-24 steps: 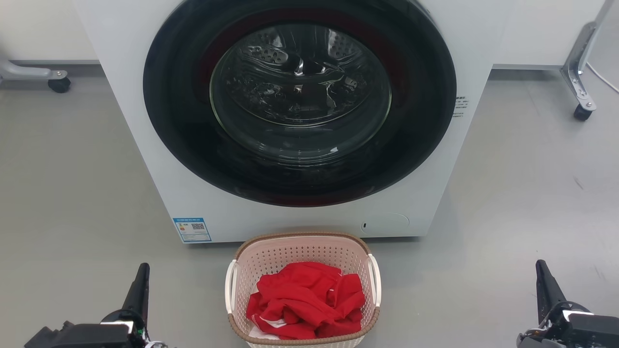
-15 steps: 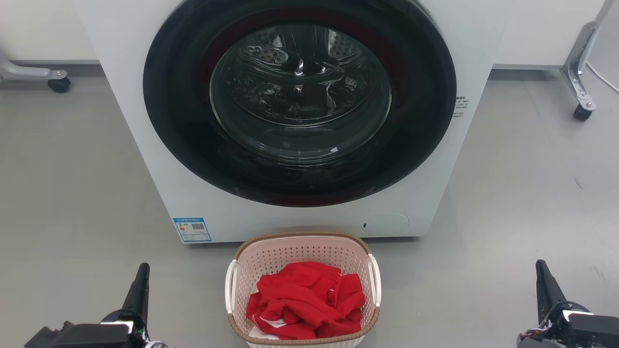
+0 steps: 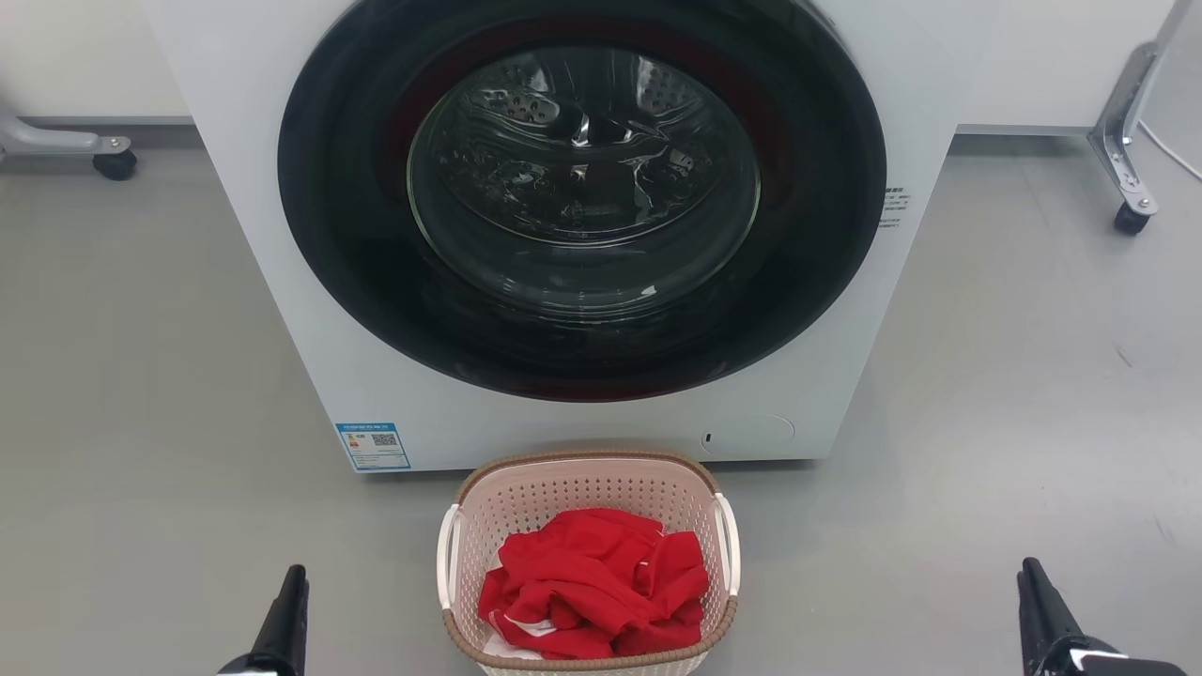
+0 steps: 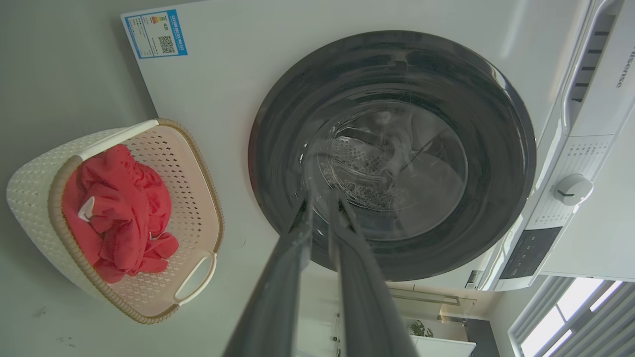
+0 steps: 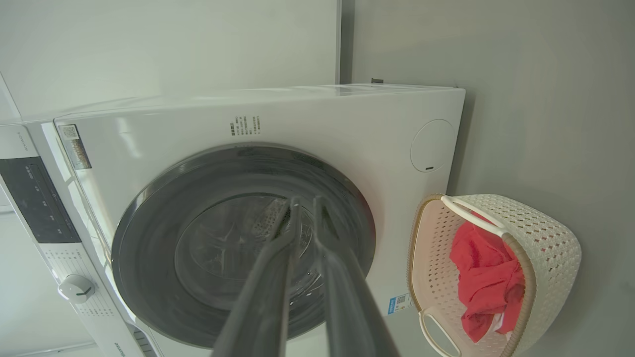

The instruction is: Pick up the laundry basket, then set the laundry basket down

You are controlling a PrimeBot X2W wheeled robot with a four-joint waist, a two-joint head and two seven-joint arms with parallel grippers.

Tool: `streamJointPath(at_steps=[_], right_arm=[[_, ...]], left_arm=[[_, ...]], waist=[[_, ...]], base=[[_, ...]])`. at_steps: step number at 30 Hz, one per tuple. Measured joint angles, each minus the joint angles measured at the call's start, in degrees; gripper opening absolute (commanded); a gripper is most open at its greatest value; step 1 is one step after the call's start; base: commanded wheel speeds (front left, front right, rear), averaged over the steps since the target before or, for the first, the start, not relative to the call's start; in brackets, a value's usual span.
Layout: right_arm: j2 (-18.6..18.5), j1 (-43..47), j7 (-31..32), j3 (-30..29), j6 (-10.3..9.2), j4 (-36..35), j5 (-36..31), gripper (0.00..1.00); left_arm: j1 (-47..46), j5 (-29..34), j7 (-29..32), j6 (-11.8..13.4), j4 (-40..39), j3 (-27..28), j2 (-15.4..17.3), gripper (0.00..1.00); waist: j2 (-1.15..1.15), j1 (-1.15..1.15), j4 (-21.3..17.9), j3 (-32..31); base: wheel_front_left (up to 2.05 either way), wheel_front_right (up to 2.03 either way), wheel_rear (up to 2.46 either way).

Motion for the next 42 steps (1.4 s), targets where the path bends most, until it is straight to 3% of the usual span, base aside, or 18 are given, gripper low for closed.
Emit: streamJointPath(at_steps=[15,19,42], right_arm=[[0.1,0.3,-3.0,3.9,-0.1,0.1,-2.1,1.0],[0.1,0.2,-3.7,4.8,-1.09,-0.2,-4.5,1.0],[-0.3,-1.3,-8.6,12.7,-5.1,-2.4,-24.5,1.0]], left_arm=[[0.7,3.0,-2.9,0.0,-1.1,-3.4,0.0,1.0],[0.7,4.2,-3.7,0.4,-1.5,-4.1,0.0,1.0],[0.1,25.4,-8.6,4.3,-4.9,-10.7,1.8,1.0]], waist=[[0.0,0.0,0.0,0.0],[0.0,0.0,0.0,0.1],[0.0,0.0,0.0,0.6]], base=[[0.0,0.0,0.0],[0.0,0.0,0.0],[0.0,0.0,0.0]])
